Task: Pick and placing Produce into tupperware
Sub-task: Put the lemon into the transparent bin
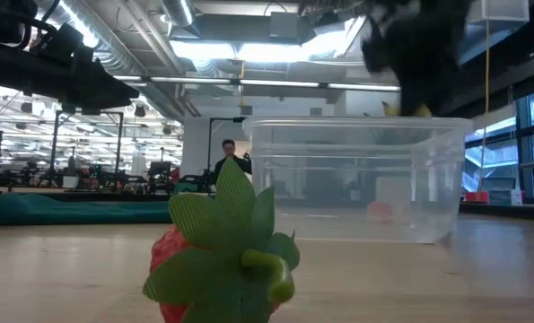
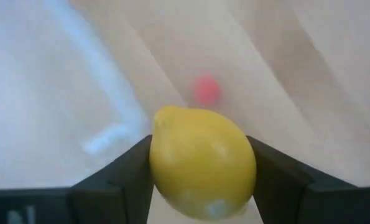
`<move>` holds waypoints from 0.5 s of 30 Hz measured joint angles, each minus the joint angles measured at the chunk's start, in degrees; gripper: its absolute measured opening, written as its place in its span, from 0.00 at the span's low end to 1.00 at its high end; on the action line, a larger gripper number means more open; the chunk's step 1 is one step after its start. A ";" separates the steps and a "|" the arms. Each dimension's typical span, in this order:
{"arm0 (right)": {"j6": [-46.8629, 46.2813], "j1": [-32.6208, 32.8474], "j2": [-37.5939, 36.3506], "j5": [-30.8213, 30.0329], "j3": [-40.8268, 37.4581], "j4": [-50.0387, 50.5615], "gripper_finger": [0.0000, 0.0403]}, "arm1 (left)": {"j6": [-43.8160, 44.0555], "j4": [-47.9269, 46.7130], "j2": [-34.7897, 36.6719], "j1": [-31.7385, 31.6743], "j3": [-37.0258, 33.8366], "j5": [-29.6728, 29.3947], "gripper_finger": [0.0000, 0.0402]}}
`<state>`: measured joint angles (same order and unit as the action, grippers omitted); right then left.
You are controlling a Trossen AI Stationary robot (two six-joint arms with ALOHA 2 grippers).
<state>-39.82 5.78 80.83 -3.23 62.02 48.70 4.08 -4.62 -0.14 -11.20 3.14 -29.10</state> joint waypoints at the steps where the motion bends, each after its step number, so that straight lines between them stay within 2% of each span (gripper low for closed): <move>1: 1.32 0.04 -0.05 0.15 1.83 -0.67 0.54 | 0.00 0.00 -0.02 0.00 0.02 0.00 0.62; 6: 7.63 1.11 0.54 3.74 7.91 -6.62 0.54 | 0.00 0.00 -0.02 -0.01 0.01 0.02 0.62; 15: 10.70 2.81 7.40 6.03 7.85 -8.61 0.54 | 0.00 0.00 0.00 -0.02 0.00 0.02 0.62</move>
<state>-29.12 8.58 88.22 2.80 69.87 40.09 4.08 -4.62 -0.14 -11.22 3.14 -29.08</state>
